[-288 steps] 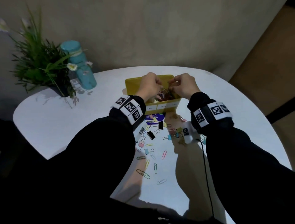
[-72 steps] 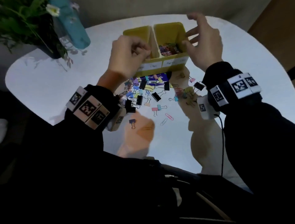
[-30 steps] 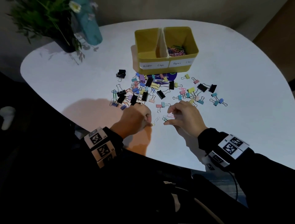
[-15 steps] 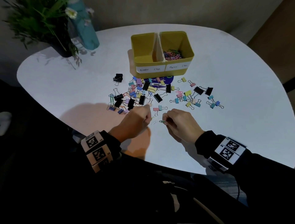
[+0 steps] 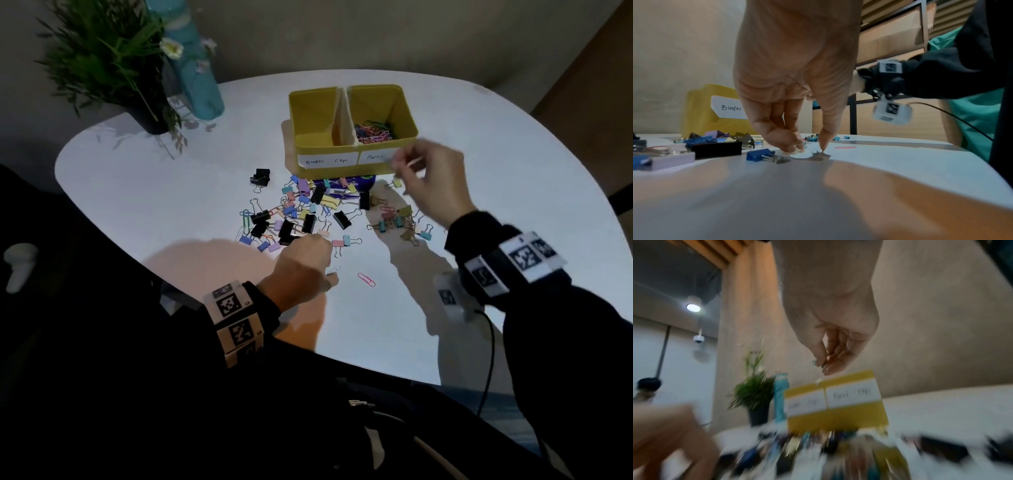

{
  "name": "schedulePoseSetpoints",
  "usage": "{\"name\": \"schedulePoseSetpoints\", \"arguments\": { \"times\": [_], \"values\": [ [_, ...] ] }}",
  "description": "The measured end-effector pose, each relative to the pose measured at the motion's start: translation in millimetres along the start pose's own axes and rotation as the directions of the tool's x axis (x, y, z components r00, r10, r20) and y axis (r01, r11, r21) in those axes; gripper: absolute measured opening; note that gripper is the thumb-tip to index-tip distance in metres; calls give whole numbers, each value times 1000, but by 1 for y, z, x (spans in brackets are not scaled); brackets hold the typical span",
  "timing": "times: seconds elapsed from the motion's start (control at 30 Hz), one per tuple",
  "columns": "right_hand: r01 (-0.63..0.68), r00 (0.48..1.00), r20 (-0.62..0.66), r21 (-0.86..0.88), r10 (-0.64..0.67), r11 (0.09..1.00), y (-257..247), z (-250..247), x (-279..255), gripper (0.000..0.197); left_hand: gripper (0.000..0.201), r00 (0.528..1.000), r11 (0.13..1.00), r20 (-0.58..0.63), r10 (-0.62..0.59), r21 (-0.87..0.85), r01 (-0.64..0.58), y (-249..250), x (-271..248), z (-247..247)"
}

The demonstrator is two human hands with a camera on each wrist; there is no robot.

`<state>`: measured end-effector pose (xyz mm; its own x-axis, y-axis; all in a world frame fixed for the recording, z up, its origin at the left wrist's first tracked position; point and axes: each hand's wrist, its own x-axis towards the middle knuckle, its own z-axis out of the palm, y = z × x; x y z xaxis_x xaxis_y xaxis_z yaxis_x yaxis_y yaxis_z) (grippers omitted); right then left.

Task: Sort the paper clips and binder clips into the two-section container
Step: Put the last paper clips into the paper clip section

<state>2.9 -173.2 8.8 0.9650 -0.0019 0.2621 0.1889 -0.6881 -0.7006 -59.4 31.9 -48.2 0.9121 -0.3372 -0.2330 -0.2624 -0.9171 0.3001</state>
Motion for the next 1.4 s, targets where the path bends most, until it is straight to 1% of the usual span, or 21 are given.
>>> {"name": "schedulePoseSetpoints", "arguments": {
  "times": [0.1, 0.17, 0.23, 0.33, 0.37, 0.43, 0.47, 0.5, 0.53, 0.57, 0.63, 0.7, 0.73, 0.8, 0.9, 0.97, 1.07, 1.13, 1.23, 1.3, 1.4],
  "values": [
    [0, 992, -124, -51, -6, 999, -3, -4, 47, 5, 22, 1000, 1000, 18, -20, -11, 20, 5, 3, -2],
    [-21, 987, -158, -126, 1, 992, 0, 0, 72, 10, 24, 999, 1000, 46, -28, 1, 28, 6, 4, -2],
    [-35, 991, -137, -193, 8, 981, 2, 4, 89, 15, 27, 996, 999, 83, -30, 26, 28, 9, 4, -4],
    [-105, 993, -83, -322, 83, 941, 4, 5, 95, 23, 28, 991, 998, 135, -19, 54, 12, 12, 4, -8],
    [-105, 993, -88, -352, 79, 930, 3, 3, 91, 26, 28, 988, 998, 153, -14, 59, 5, 11, 4, -9],
    [-42, 996, -85, -378, 11, 925, -3, -4, 74, 25, 27, 984, 999, 179, 5, 51, -15, 8, 2, -10],
    [-6, 999, -46, -379, -13, 925, -7, -7, 60, 21, 27, 983, 999, 182, 23, 42, -31, 5, 2, -9],
    [18, 1000, 28, -371, -8, 928, -11, -8, 43, 15, 27, 983, 998, 179, 42, 30, -48, 3, 1, -9],
    [26, 991, 134, -369, 26, 929, -14, -8, 23, 9, 26, 983, 998, 171, 62, 21, -67, 0, 0, -8],
    [33, 964, 255, -387, 73, 921, -17, -7, 3, 8, 26, 983, 996, 165, 82, 17, -86, -1, -1, -7],
    [74, 880, 449, -445, 151, 892, -20, -2, -34, 20, 26, 981, 993, 155, 114, 16, -118, -5, -2, -5],
    [109, 807, 562, -442, 180, 890, -19, 5, -57, 33, 23, 981, 990, 139, 135, 8, -138, -5, -2, -4],
    [132, 785, 595, -436, 175, 890, -17, 8, -63, 36, 21, 981, 990, 134, 138, 2, -140, -5, -1, -3],
    [208, 769, 622, -459, 145, 864, -12, 16, -72, 38, 20, 982, 990, 128, 142, 4, -144, -6, 0, -2],
    [287, 762, 638, -485, 110, 826, -5, 27, -80, 27, 30, 972, 974, 82, 220, 29, -223, -9, -4, -1],
    [271, 755, 646, -468, 116, 841, -3, 32, -82, 23, 37, 953, 952, 41, 300, 51, -302, -13, -7, 1],
    [220, 766, 630, -447, 131, 867, -1, 35, -80, 25, 32, 951, 949, 46, 307, 65, -309, -14, -7, 0],
    [204, 770, 624, -440, 134, 875, 1, 38, -79, 25, 26, 945, 943, 77, 319, 71, -324, -14, -6, -2],
    [191, 770, 624, -427, 135, 884, 1, 36, -75, 19, 18, 930, 934, 129, 345, 55, -354, -14, -2, -5],
    [163, 789, 600, -416, 136, 895, 1, 32, -70, 15, 16, 922, 934, 202, 331, 65, -350, -14, 1, -6],
    [116, 834, 537, -401, 131, 909, 1, 26, -64, 13, 15, 907, 928, 249, 340, 68, -366, -18, 5, -4]
  ]
}}
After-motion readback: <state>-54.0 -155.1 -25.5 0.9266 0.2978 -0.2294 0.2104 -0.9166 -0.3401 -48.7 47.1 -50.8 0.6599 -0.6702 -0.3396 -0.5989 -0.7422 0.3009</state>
